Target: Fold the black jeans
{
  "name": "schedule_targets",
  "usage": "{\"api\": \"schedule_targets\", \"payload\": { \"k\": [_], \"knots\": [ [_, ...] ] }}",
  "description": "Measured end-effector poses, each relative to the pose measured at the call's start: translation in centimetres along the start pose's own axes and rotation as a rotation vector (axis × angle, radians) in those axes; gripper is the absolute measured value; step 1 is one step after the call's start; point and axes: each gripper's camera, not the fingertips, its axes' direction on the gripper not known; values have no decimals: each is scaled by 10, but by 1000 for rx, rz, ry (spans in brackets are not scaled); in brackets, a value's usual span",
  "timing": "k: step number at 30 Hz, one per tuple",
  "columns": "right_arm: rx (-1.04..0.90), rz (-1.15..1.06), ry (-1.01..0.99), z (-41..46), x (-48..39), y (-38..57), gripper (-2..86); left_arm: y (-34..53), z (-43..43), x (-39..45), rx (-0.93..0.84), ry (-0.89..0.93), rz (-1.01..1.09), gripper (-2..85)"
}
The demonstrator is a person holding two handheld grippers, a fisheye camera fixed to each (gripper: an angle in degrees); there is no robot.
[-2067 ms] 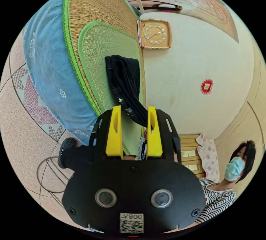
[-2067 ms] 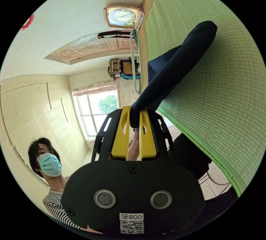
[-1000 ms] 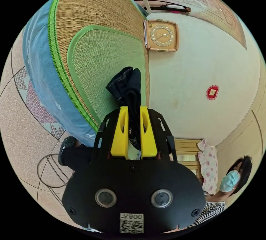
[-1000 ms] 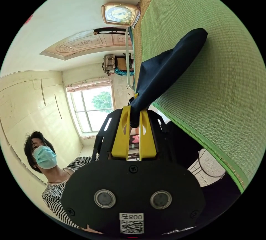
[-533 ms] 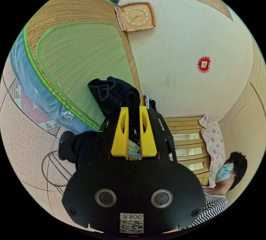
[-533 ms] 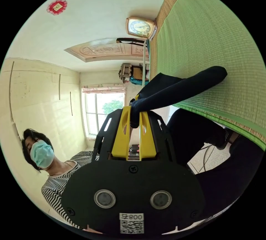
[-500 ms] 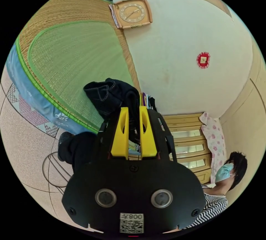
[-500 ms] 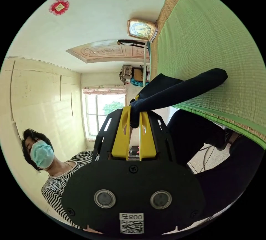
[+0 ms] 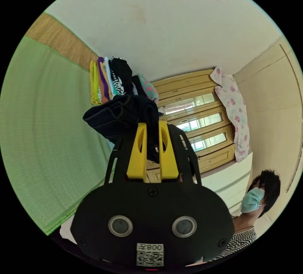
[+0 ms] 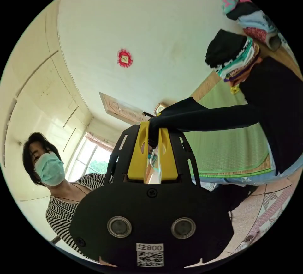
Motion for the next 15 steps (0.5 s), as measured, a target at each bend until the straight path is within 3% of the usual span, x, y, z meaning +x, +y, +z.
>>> {"api": "schedule_targets", "payload": {
  "k": [7,11,15],
  "knots": [
    [247,-105,198,-176,11,-5,29,-132,246,86,-263,143,145,71],
    [284,27,263,-219,83,18,35,-172,362,79,-458,-21,152,72],
    [240,358,287,-223,204,61,44,-187,424,53,-644,-260,78,73]
  ]
}}
